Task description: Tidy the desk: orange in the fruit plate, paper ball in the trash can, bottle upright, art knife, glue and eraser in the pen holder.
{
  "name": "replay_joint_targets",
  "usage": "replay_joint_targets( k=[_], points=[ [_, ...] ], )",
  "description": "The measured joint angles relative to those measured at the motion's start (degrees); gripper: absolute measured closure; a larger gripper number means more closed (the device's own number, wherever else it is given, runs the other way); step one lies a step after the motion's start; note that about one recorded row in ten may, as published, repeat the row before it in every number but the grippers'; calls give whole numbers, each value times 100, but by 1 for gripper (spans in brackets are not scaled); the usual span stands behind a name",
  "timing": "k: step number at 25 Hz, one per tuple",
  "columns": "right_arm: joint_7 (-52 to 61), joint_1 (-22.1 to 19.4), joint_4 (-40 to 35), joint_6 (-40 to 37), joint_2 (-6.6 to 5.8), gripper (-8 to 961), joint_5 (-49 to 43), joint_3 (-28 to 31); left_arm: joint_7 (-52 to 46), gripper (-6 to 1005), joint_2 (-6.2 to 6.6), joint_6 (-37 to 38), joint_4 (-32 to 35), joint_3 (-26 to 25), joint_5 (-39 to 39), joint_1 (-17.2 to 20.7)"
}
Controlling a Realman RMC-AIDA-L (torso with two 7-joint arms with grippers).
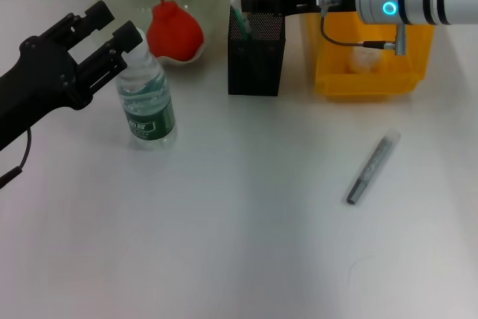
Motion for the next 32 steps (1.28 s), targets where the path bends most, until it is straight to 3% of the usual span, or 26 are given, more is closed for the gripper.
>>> replay_joint_targets(
  k=[2,6,14,18,19,20,21,26,28,29,32],
  points=[
    [0,2,-1,4,-2,531,0,-3,0,406,0,0,0,0,-7,-1],
    [-1,-2,-10,30,-10,336,3,28,0,406,0,0,0,0,-12,-3],
    [156,-112,-299,-279,-16,339,4,40,0,406,0,-7,0,0,4,-12],
    [1369,-605,-1784,-1389,-25,341,-144,-14,15,406,8,-7,0,0,13,-28],
    [1369,-605,-1784,-1389,-25,341,-144,-14,15,406,8,-7,0,0,13,-28],
    [1945,-774,-2469,-1887,-31,341,-373,-18,43,406,9,-11,0,-1,14,-31],
    [1945,-774,-2469,-1887,-31,342,-373,-18,43,406,9,-11,0,-1,14,-31],
    [3880,-1099,-4776,-3590,-15,344,-2003,-184,67,406,10,-16,-15,-71,17,-66],
    [4481,-1165,-5263,-4043,-3,344,-2700,-427,73,406,9,-19,-18,-73,18,-74],
    [4481,-1165,-5263,-4043,-3,345,-2700,-427,95,406,9,-31,-27,-74,18,-78],
    [5172,-1201,-5476,-4557,16,346,-3878,-924,217,406,9,-172,-89,-73,19,-121]
  ],
)
